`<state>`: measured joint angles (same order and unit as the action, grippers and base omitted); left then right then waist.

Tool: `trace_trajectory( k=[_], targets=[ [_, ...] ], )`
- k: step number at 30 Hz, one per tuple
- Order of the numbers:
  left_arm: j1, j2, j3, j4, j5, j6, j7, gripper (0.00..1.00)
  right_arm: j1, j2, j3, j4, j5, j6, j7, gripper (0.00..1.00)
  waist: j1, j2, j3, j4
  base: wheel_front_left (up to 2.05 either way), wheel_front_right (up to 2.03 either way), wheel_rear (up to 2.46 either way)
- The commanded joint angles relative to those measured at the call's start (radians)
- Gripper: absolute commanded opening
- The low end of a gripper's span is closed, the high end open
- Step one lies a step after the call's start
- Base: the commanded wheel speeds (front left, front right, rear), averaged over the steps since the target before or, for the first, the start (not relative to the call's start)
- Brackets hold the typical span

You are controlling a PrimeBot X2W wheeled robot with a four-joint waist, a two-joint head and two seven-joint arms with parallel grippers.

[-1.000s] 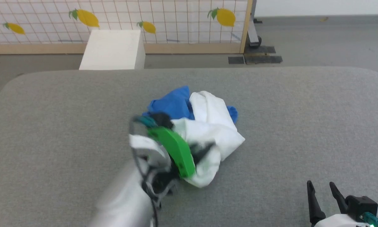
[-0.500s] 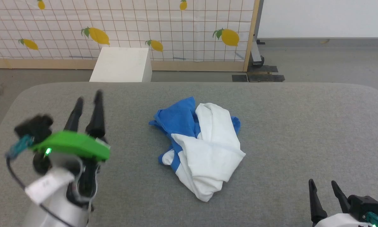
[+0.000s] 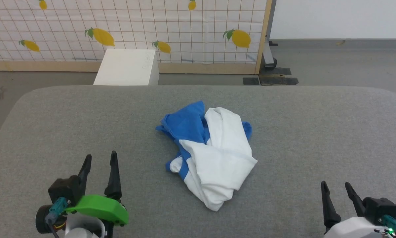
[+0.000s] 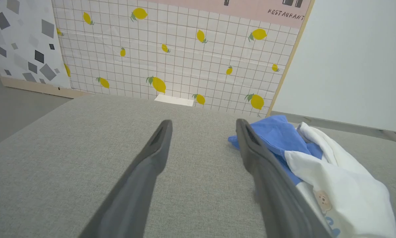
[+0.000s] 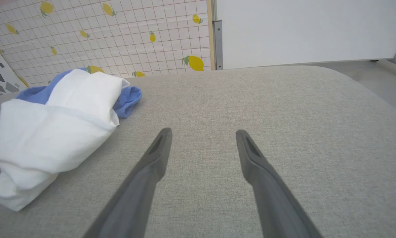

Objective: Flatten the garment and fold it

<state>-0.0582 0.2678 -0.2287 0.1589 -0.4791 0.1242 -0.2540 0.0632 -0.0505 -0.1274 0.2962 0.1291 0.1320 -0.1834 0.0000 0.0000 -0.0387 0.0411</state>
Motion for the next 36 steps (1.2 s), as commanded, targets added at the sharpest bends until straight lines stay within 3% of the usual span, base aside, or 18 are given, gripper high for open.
trace_trajectory(
  k=[1, 5, 8, 14, 18, 27, 29, 33, 36],
  targets=[
    [0.014, -0.013, 0.010, -0.009, 0.010, 0.004, -0.007, 1.00, -0.010, 0.000, 0.013, -0.016, -0.005, -0.001, 0.012, 1.00, 0.0000, 0.0000, 0.015, 0.004, 0.00, 0.00, 0.00],
    [0.007, -0.038, 0.028, -0.020, 0.028, -0.001, -0.008, 1.00, -0.084, 0.000, 0.093, -0.063, -0.029, -0.001, 0.101, 1.00, 0.0000, 0.0000, 0.050, 0.011, 0.00, 0.00, 0.00],
    [0.002, -0.059, 0.034, -0.026, 0.038, 0.003, -0.008, 1.00, -0.179, -0.012, 0.211, -0.087, -0.046, -0.001, 0.250, 1.00, 0.0000, 0.0000, 0.079, 0.024, 0.00, 0.00, 0.00],
    [-0.033, -0.093, 0.022, -0.033, 0.061, 0.001, -0.008, 1.00, -0.394, -0.126, 0.461, -0.070, 0.043, -0.001, 0.608, 1.00, 0.0000, 0.0000, 0.151, 0.077, 0.00, 0.00, 0.00],
    [-0.059, -0.115, 0.021, -0.036, 0.074, -0.005, -0.008, 1.00, -0.525, -0.194, 0.595, -0.041, 0.095, -0.001, 0.780, 1.00, 0.0000, 0.0000, 0.199, 0.119, 0.00, 0.00, 0.00],
    [-0.084, -0.153, 0.028, -0.018, 0.094, -0.029, -0.008, 1.00, -0.665, -0.269, 0.802, 0.027, 0.235, -0.001, 0.902, 1.00, 0.0000, 0.0000, 0.245, 0.177, 0.00, 0.00, 0.00],
    [-0.083, -0.157, 0.034, -0.015, 0.098, -0.033, -0.008, 1.00, -0.674, -0.274, 0.805, 0.033, 0.258, -0.001, 0.889, 0.00, 0.0000, 0.0000, 0.244, 0.175, 0.00, 0.00, 0.00],
    [-0.077, -0.161, 0.049, -0.008, 0.105, -0.038, -0.008, 1.00, -0.683, -0.272, 0.777, 0.034, 0.293, -0.001, 0.816, 0.00, 0.0000, 0.0000, 0.220, 0.149, 0.00, 0.00, 0.00],
    [-0.072, -0.161, 0.059, -0.006, 0.108, -0.046, -0.008, 1.00, -0.677, -0.269, 0.696, 0.024, 0.307, -0.001, 0.739, 0.00, 0.0000, 0.0000, 0.193, 0.119, 0.00, 0.00, 0.00]
  ],
)
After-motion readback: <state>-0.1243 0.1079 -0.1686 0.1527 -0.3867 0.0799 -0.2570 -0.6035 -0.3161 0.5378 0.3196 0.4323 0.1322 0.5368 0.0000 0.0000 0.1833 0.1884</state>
